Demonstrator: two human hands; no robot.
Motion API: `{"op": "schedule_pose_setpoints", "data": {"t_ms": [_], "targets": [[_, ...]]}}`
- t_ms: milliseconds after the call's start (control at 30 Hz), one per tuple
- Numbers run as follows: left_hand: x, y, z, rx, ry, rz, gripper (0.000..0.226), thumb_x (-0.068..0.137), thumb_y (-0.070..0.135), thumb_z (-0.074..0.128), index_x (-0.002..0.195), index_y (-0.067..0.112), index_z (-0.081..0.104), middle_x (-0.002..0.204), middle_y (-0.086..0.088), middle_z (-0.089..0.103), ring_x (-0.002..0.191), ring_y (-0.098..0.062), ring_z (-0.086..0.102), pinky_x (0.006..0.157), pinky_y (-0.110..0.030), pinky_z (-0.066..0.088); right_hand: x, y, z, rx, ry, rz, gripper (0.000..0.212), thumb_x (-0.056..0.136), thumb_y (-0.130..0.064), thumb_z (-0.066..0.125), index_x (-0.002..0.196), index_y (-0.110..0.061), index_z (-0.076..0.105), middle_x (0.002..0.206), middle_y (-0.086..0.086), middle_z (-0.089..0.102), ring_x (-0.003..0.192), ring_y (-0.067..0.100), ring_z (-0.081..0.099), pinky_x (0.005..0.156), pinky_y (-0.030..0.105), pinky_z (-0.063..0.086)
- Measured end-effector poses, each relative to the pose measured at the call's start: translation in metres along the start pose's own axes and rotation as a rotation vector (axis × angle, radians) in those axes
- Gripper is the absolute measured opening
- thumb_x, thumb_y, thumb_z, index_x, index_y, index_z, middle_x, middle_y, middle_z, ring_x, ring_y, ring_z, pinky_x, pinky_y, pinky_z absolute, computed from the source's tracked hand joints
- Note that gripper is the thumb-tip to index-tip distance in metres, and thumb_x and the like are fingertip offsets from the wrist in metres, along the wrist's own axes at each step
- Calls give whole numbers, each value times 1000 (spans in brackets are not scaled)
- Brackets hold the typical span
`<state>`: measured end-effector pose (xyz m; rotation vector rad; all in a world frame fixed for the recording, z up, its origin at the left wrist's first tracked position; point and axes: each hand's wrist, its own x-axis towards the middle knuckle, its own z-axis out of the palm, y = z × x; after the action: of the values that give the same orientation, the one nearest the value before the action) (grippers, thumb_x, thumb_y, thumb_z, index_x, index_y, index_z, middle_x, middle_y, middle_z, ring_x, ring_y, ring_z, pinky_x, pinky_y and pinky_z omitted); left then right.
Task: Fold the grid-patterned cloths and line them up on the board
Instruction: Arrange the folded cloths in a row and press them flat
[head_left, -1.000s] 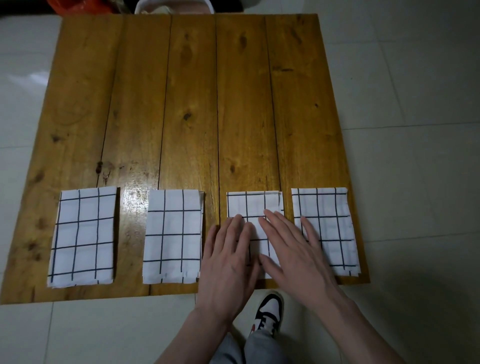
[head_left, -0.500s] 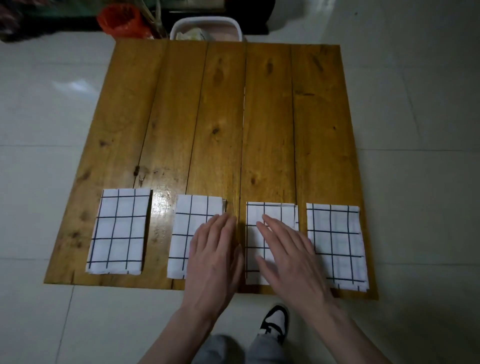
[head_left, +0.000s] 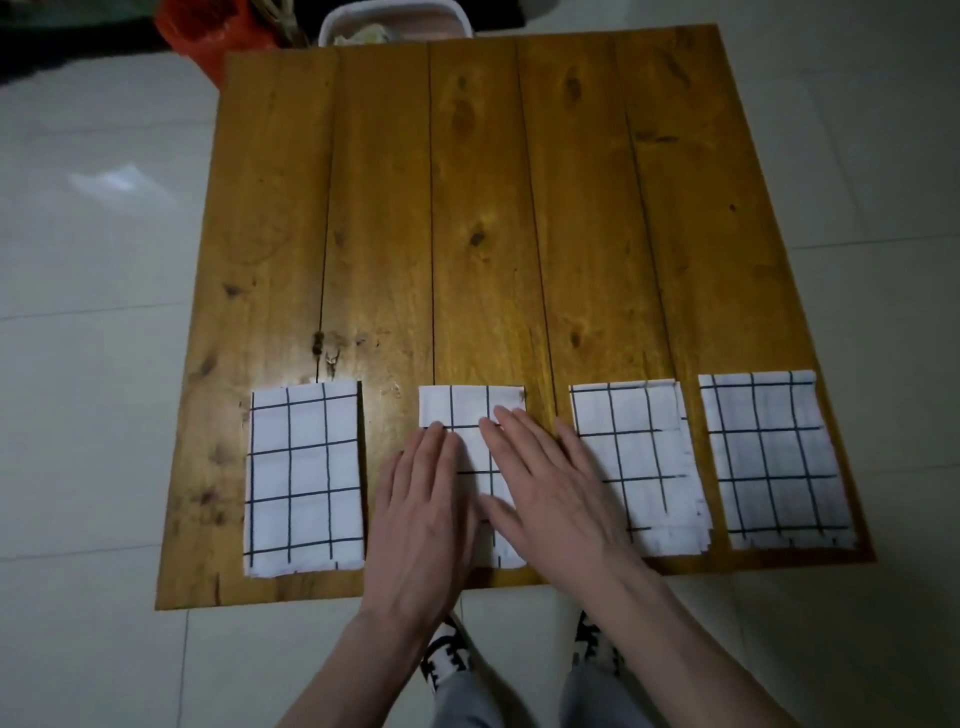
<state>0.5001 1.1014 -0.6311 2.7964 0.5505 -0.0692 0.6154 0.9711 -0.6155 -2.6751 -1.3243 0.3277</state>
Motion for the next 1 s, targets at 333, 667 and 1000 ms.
{"op": "schedule_pose_setpoints", "data": {"t_ms": [333,667,1000], "targets": [[0,-2,-1,39,-3,59,63,103,30,59,158,5,39,164,-18,39,154,-32,34,127,-51,29,-5,12,5,-13,-91,6,71,102,-56,39,163,-22,28,171,-1,23,158,15,21,126,51,24],[-1,22,5,53,-28,66,64,103,38,42,158,5,38,165,-17,38,155,-31,33,127,-49,20,-17,30,-1,-62,-123,22,71,101,-58,34,162,-24,28,171,-2,24,157,14,22,125,49,13],[2,22,7,54,-41,48,65,105,41,43,160,9,35,166,-15,36,157,-29,29,126,-54,29,-14,38,-1,-23,-143,7,71,102,-60,30,164,-27,20,173,-4,17,159,13,15,128,52,16]]}}
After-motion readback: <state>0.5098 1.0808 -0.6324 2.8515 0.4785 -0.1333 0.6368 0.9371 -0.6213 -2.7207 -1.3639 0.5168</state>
